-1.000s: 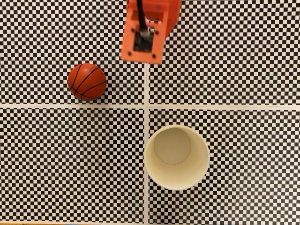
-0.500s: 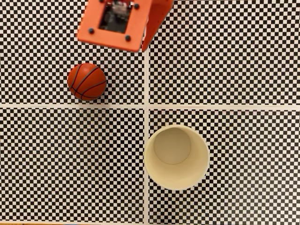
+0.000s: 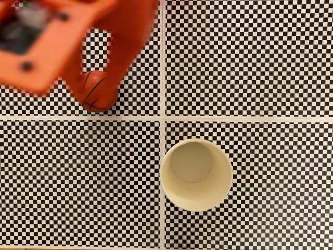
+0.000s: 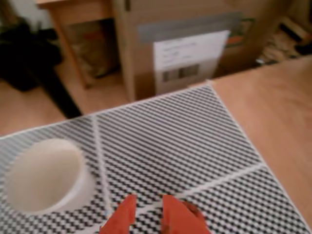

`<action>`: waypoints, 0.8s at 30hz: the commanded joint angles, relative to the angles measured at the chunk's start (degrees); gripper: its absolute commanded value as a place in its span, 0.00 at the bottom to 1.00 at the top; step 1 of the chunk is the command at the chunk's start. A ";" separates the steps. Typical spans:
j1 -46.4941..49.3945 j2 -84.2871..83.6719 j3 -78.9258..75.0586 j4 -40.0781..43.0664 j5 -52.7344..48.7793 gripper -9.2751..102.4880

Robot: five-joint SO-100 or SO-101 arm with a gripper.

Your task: Grasp basketball and place into cup.

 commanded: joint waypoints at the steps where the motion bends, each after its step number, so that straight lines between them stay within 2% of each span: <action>1: 4.66 -2.37 -2.46 -0.79 -2.64 0.08; 13: 14.41 -10.99 -6.59 0.26 -3.87 0.08; 24: 14.06 -9.23 -2.11 6.50 -8.53 0.09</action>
